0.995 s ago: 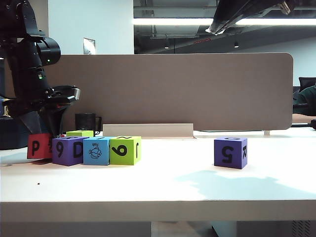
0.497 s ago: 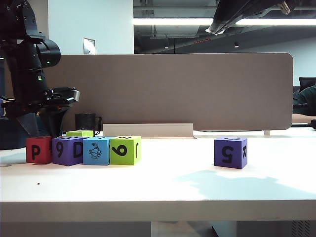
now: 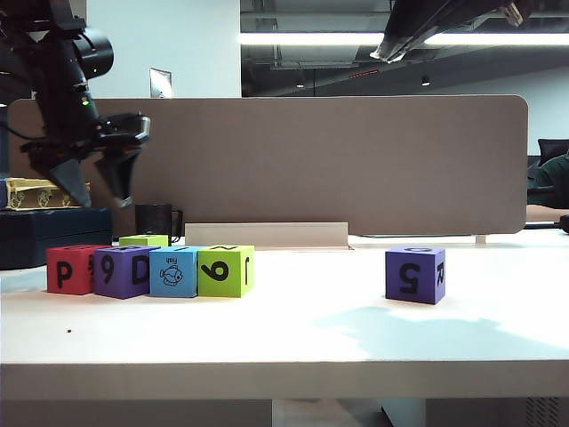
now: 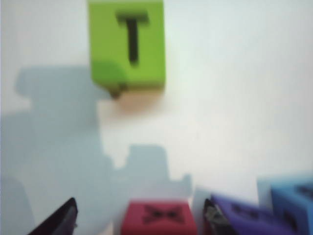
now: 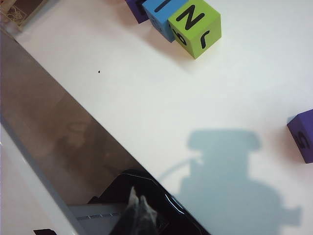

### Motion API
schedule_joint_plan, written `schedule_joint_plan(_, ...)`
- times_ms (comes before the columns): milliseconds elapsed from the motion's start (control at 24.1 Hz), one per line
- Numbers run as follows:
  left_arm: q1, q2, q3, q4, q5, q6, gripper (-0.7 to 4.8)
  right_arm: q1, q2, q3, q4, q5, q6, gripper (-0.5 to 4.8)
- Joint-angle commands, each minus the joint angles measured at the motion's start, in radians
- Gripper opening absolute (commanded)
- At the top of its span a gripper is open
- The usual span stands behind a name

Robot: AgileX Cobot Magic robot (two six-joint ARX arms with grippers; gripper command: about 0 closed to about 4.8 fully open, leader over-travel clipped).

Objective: Select the appropriate blocks from the scattered letter blocks on the table and arrange them in a row to spell out "TURING".

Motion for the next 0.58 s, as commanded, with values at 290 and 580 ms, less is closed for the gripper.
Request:
schedule_joint_plan(290, 0.0, 0.071, 0.002, 0.344, 0.033, -0.052, 4.41, 0.002, -0.002, 0.003, 0.005, -0.002, -0.002, -0.01)
schedule_joint_plan(580, 0.0, 0.167, 0.002, 0.445, 0.027, -0.049, 4.4, 0.002, -0.002, 0.003, -0.009, -0.002, -0.001, -0.01)
